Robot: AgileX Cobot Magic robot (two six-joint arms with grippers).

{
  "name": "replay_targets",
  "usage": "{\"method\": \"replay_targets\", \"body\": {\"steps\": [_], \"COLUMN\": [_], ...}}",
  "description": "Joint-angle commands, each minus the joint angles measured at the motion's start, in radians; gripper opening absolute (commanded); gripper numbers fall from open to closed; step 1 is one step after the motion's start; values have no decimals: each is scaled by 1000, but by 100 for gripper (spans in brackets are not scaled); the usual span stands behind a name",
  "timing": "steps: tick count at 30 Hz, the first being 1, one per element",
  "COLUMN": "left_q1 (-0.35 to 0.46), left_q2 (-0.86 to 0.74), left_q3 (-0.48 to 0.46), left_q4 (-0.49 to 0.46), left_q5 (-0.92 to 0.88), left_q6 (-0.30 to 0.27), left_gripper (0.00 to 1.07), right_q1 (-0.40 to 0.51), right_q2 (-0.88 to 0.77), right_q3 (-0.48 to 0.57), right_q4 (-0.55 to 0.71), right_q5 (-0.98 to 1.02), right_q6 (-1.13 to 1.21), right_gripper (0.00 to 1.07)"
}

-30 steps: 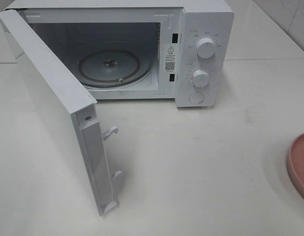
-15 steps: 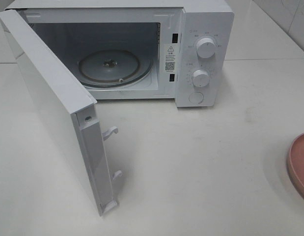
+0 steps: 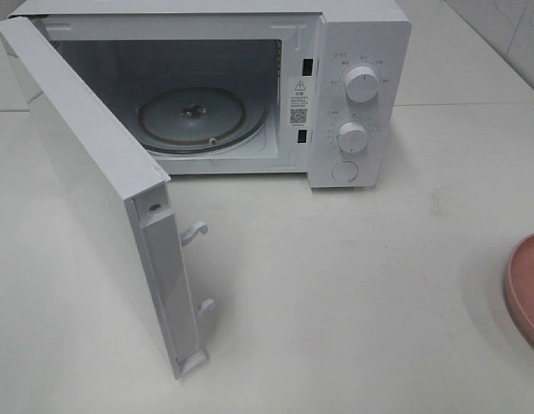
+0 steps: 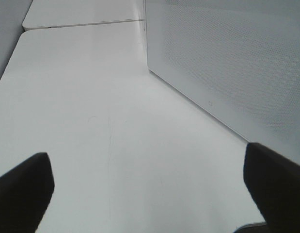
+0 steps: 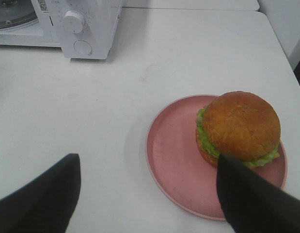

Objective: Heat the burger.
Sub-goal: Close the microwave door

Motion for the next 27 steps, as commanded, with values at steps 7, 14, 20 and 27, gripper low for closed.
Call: {"method": "replay_targets", "body": {"steps": [7, 14, 20, 27], "left_q1": [0, 0, 0, 0], "left_q2": [-17, -17, -17, -17], "left_q3": [2, 2, 2, 2], "left_q4": [0, 0, 0, 0], "left_q5": [-13, -13, -13, -13], "left_q6": [-5, -5, -5, -5], "left_gripper": [100, 100, 100, 100], "right_q1": [-18, -17, -17, -17], "right_q2": [-26, -26, -26, -26], "right_q3": [2, 2, 2, 2], "right_q4": [4, 4, 4, 4], "right_q5": [-1, -1, -1, -1], "right_q6": [-4, -4, -4, -4], "right_gripper": [75, 75, 75, 75]}}
